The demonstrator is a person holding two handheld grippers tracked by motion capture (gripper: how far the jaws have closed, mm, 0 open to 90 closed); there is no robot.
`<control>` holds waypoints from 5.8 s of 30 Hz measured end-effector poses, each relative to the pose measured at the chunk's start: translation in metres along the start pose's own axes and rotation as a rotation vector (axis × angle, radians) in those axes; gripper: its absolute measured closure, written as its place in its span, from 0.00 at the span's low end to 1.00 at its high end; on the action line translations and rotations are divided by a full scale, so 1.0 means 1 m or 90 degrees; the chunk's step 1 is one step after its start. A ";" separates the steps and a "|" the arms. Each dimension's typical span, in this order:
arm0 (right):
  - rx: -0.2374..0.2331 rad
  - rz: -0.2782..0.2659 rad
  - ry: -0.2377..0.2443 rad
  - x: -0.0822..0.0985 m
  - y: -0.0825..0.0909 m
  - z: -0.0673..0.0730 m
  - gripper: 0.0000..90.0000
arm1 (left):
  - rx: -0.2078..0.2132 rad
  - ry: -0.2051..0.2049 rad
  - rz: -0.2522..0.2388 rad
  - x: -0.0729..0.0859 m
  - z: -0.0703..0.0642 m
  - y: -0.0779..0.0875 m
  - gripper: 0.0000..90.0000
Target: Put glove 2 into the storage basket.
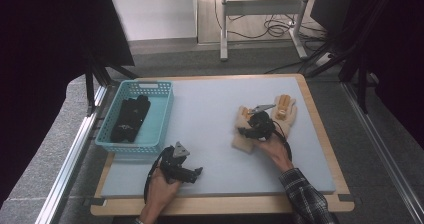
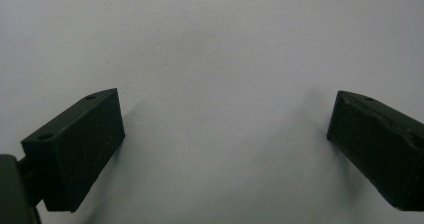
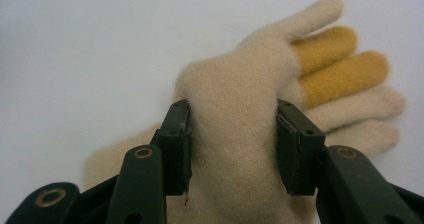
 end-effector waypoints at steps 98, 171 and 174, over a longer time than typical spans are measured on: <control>0.063 -0.078 -0.064 0.023 0.091 -0.054 0.66 | -0.016 0.023 0.006 -0.001 -0.005 -0.001 0.00; -0.123 -0.013 0.093 0.060 0.012 0.118 0.91 | -0.007 0.001 0.026 0.014 0.016 0.012 0.03; -0.124 -0.020 0.094 0.054 0.006 0.121 0.91 | -0.008 0.002 0.018 0.015 0.016 0.012 0.03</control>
Point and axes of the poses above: each handheld gripper's, and its own axes: y roughly backward along the jaws, x roughly out of its underside, z roughly to its left, the point moved 6 cm from there along -y, roughly forward along the jaws, and after that the axes turned 9 degrees about z, right-handed, at the moved point
